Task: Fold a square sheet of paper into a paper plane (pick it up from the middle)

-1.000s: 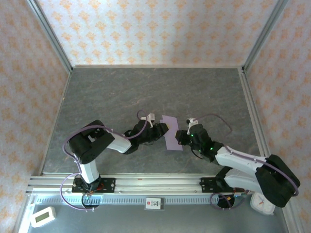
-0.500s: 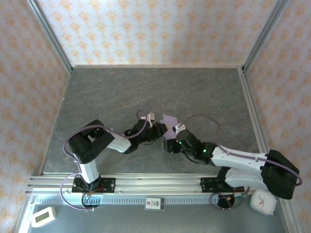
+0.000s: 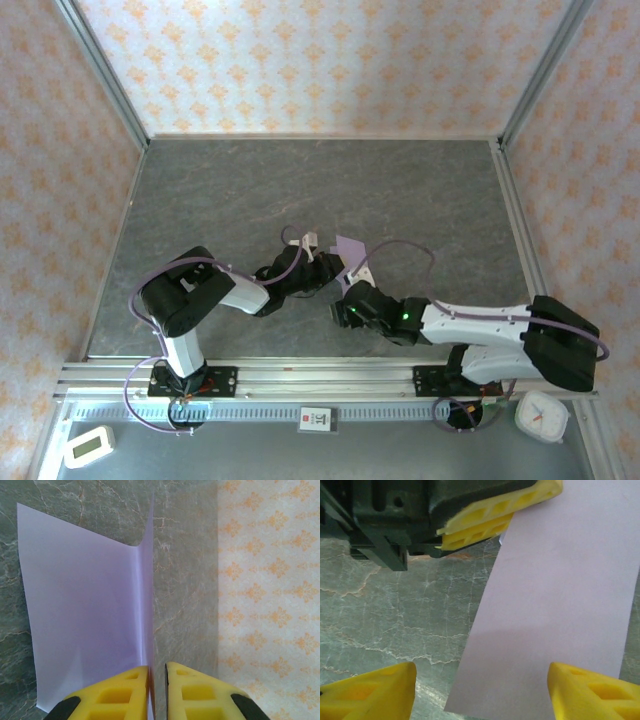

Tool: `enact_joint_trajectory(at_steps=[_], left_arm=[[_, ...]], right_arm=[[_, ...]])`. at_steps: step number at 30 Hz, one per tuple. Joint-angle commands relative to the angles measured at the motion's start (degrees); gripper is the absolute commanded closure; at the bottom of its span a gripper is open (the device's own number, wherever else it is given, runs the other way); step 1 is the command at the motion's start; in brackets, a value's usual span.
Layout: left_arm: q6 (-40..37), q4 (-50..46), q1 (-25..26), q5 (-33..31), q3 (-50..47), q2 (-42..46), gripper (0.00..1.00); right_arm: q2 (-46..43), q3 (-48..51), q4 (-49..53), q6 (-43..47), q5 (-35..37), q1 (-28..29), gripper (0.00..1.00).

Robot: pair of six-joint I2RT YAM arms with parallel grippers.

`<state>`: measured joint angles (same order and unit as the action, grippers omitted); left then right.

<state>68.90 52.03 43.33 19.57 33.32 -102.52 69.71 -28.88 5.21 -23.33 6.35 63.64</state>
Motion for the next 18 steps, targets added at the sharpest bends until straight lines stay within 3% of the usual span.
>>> enact_joint_trajectory(at_steps=[1,6,14,18], left_arm=[[-0.77,0.53,-0.55,0.98,-0.05,-0.76,0.84],[-0.61,0.79,-0.56,1.04,-0.08,-0.99,0.84],[-0.6,0.88,-0.6,1.08,-0.01,-1.1,0.84],[-0.73,0.88,-0.69,1.25,-0.02,-1.1,0.84]], right_arm=[[0.0,-1.2,2.64,-0.18,4.67,0.35,0.35],[-0.53,-1.36,3.16,0.13,4.9,0.34,0.52],[-0.4,-2.12,3.65,1.33,4.2,0.35,0.95],[0.48,-2.52,3.84,2.13,3.59,0.35,1.0]])
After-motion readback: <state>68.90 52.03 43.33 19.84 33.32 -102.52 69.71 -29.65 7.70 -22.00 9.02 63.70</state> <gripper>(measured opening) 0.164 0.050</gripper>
